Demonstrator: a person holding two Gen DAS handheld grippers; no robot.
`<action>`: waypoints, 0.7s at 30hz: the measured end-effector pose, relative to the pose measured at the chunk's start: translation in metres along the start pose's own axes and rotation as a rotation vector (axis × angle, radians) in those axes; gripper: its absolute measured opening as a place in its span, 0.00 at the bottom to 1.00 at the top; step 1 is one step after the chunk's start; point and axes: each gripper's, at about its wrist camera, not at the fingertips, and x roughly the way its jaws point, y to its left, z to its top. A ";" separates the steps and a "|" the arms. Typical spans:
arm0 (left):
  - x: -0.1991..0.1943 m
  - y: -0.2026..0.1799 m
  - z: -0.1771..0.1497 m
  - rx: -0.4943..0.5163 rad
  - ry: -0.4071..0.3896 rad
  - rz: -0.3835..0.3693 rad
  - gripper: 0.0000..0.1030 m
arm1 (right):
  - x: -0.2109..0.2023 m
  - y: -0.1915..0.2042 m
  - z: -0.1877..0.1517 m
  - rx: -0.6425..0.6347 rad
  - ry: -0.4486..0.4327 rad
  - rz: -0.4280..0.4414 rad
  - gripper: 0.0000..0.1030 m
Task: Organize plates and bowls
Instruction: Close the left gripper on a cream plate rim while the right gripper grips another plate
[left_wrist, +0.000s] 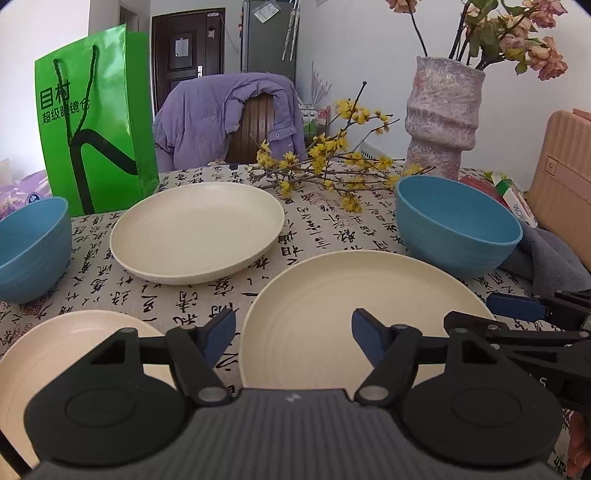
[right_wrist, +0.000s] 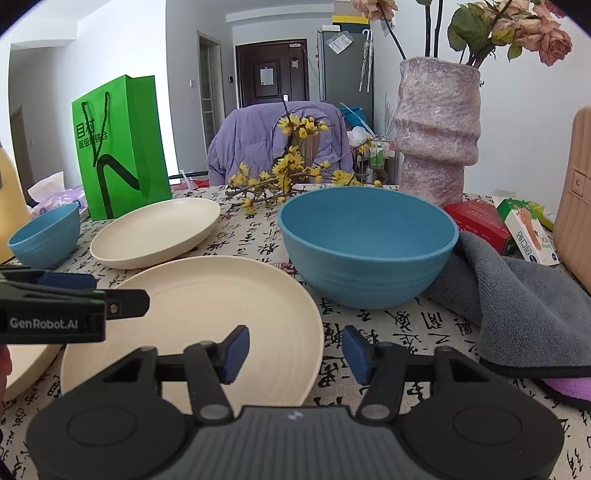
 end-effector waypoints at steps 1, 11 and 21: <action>0.003 0.001 0.000 -0.004 0.008 0.003 0.64 | 0.002 -0.002 -0.001 0.008 0.004 0.006 0.47; 0.013 0.009 -0.003 -0.029 0.023 0.055 0.21 | 0.008 -0.013 -0.005 0.041 0.008 -0.011 0.10; -0.010 -0.001 -0.009 -0.034 0.017 0.066 0.11 | -0.013 -0.017 -0.001 0.018 -0.016 -0.046 0.10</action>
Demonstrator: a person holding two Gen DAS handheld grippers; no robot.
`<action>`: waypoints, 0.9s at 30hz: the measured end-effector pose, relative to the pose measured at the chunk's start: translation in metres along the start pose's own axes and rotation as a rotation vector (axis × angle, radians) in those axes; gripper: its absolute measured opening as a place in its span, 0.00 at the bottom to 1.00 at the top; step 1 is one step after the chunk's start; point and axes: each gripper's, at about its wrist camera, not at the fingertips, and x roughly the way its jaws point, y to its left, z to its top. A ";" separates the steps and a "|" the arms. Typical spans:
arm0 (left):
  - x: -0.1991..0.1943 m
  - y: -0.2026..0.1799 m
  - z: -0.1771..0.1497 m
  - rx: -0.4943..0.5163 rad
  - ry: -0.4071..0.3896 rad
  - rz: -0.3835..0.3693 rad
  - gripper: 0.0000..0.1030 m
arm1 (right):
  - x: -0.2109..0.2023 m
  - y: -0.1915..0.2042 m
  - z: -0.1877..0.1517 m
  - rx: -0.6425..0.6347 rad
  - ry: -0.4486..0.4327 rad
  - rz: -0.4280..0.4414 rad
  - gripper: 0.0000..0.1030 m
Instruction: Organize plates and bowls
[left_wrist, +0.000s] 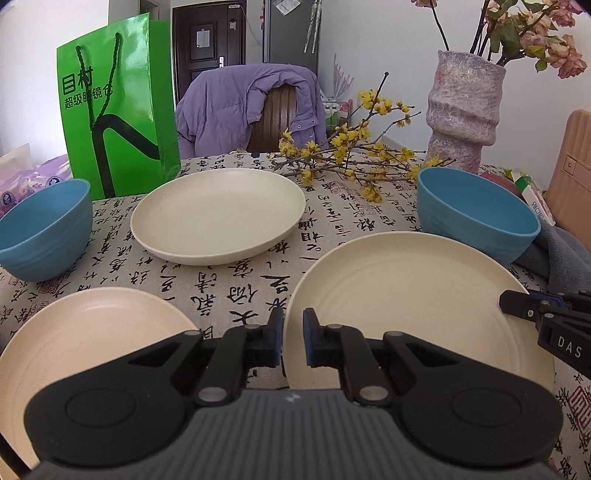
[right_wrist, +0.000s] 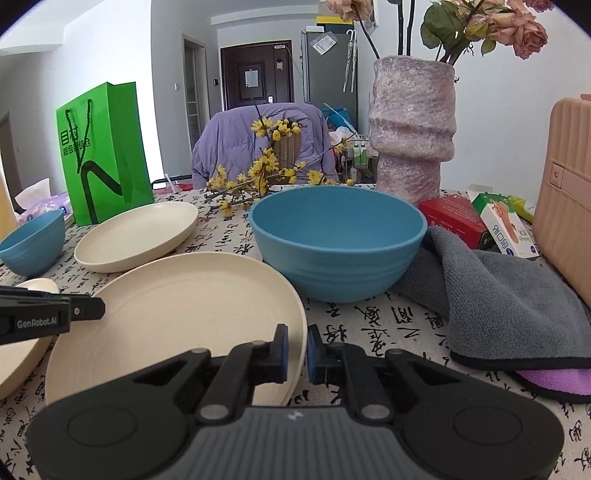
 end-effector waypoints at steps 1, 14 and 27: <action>-0.005 -0.001 -0.002 -0.010 -0.003 -0.002 0.11 | -0.005 0.000 0.001 -0.004 -0.004 -0.002 0.10; -0.089 -0.023 -0.040 -0.039 -0.021 -0.018 0.11 | -0.082 -0.003 -0.021 -0.005 -0.031 -0.008 0.10; -0.186 -0.034 -0.106 -0.082 -0.045 -0.049 0.11 | -0.182 0.008 -0.086 0.009 -0.035 0.004 0.10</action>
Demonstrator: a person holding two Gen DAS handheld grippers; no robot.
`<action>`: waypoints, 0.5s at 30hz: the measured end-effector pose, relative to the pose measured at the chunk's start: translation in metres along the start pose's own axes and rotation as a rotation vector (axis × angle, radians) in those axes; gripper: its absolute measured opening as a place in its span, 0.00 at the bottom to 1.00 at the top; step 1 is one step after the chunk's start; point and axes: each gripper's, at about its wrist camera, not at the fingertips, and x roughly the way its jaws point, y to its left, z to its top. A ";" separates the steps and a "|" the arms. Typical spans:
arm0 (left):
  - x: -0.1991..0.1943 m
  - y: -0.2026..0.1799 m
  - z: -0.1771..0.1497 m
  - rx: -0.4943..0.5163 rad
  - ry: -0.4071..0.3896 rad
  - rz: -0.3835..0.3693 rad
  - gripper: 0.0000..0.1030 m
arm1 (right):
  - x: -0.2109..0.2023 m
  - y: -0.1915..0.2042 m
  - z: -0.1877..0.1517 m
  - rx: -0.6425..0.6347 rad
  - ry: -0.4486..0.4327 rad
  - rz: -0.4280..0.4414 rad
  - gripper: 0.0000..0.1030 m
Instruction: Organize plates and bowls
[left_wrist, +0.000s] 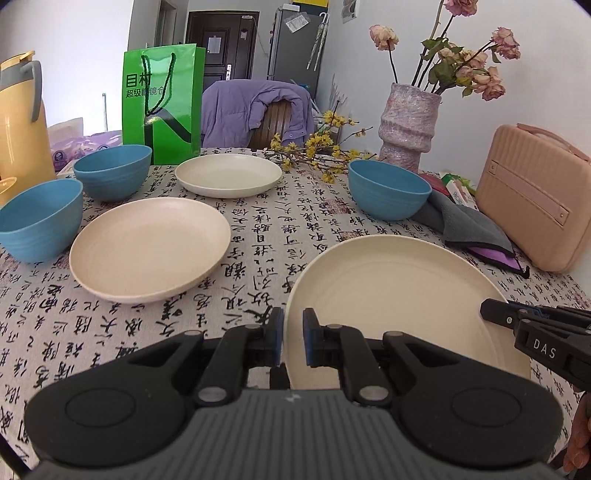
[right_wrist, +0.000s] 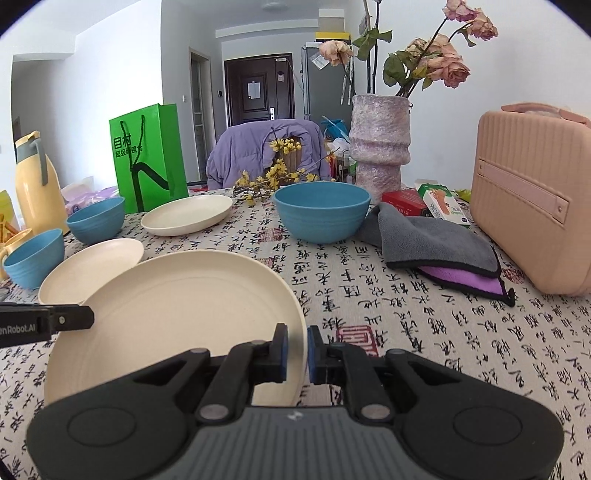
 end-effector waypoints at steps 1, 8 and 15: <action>-0.006 0.002 -0.004 -0.007 0.001 -0.002 0.11 | -0.006 0.001 -0.004 0.002 -0.001 0.001 0.10; -0.035 0.013 -0.019 -0.019 -0.019 0.001 0.11 | -0.036 0.016 -0.024 -0.012 -0.004 0.012 0.10; -0.051 0.033 -0.028 -0.049 -0.030 0.021 0.11 | -0.042 0.037 -0.027 -0.033 -0.005 0.029 0.10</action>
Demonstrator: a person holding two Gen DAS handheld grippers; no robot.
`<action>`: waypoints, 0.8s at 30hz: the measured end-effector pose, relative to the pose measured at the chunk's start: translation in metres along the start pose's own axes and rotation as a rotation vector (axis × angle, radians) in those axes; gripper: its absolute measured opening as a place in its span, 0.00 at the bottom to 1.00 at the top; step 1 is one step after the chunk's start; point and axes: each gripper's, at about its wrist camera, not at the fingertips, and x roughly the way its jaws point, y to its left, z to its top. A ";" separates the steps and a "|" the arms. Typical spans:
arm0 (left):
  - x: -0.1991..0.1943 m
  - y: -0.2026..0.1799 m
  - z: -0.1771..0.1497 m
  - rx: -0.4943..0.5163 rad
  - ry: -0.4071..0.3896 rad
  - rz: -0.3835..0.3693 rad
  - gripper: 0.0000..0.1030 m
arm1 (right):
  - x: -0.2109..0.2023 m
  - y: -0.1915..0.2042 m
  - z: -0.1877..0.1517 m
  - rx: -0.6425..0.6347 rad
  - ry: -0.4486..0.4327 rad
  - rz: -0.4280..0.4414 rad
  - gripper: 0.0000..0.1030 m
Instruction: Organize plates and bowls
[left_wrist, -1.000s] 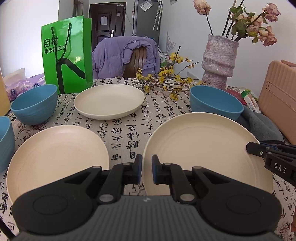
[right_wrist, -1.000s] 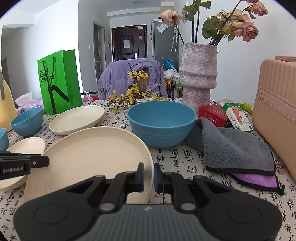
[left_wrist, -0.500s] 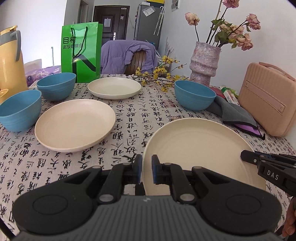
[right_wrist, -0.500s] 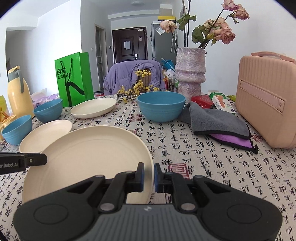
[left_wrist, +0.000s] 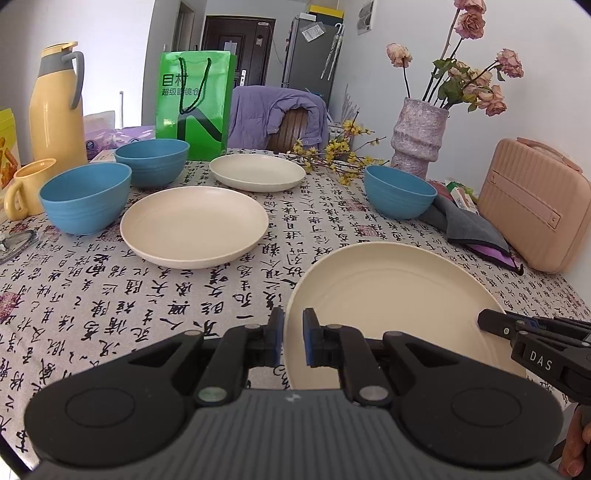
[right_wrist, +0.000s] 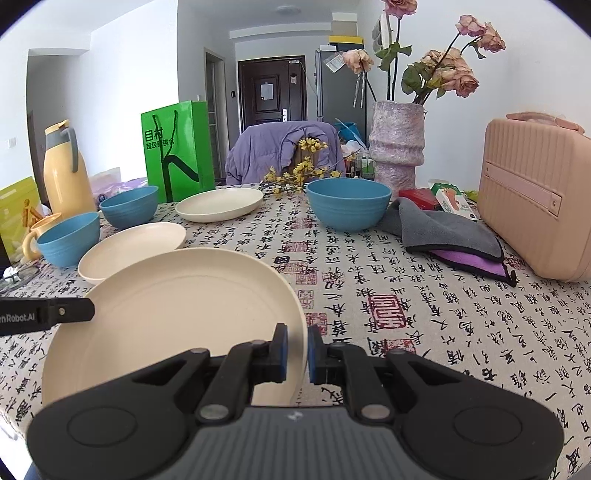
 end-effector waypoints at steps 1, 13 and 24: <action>-0.001 0.003 -0.001 -0.004 -0.001 0.003 0.11 | 0.000 0.004 -0.001 -0.004 0.001 0.003 0.10; -0.020 0.057 0.000 -0.043 -0.020 0.054 0.11 | 0.008 0.059 -0.002 -0.028 0.012 0.050 0.11; -0.036 0.140 -0.002 -0.105 -0.019 0.134 0.11 | 0.030 0.140 -0.002 -0.068 0.028 0.131 0.11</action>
